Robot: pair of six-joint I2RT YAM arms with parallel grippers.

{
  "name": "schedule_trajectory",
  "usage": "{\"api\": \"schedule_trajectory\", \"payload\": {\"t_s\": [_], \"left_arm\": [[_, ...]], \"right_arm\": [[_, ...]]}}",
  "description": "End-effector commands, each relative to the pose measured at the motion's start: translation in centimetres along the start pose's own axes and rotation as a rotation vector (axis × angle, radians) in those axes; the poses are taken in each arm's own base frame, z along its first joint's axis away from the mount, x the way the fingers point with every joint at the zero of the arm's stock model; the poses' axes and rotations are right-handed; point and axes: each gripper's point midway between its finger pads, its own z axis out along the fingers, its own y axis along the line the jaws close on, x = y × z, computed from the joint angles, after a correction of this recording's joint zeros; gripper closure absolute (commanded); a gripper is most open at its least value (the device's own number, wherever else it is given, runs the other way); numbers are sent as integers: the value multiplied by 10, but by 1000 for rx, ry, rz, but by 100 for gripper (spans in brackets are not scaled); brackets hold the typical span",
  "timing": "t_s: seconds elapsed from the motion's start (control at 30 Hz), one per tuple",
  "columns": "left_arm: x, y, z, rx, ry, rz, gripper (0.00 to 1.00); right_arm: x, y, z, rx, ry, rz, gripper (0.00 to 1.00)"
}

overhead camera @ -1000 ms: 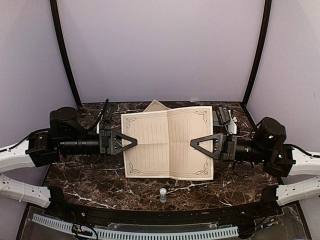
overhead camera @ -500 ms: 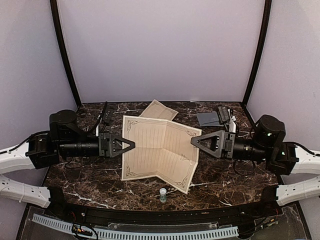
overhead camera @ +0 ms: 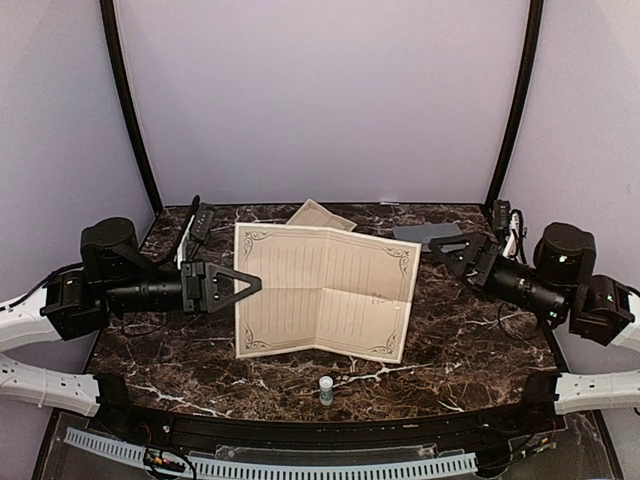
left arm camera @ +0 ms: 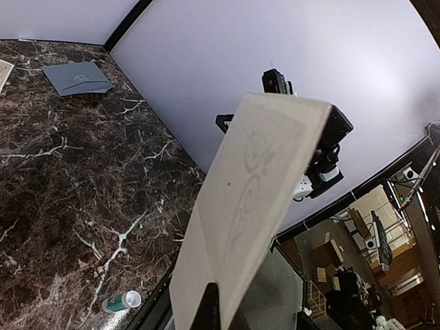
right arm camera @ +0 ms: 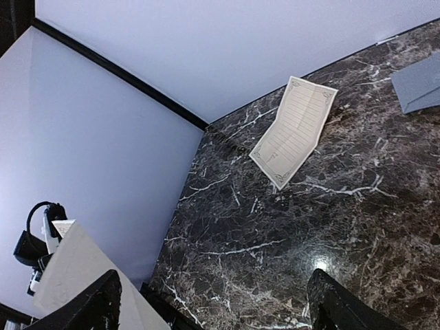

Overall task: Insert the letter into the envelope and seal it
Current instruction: Fold the letter.

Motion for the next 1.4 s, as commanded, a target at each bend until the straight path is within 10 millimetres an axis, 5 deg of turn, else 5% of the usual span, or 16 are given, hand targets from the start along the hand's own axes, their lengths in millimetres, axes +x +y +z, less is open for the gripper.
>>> {"api": "schedule_trajectory", "payload": {"t_s": [0.0, 0.2, 0.47, 0.97, 1.37], "left_arm": [[-8, -18, -6, 73, -28, 48, 100], [-11, -22, -7, 88, -36, 50, 100], [-13, -23, -6, 98, -45, 44, 100], [-8, -28, 1, 132, -9, 46, 100], [-7, -45, 3, 213, 22, 86, 100]], "right_arm": [[2, -46, -8, 152, -50, 66, 9], [32, -53, 1, 119, 53, 68, 11], [72, 2, 22, -142, 278, -97, 16], [105, 116, 34, -507, 350, -244, 11], [116, 146, 45, -632, 369, -257, 13]]}}
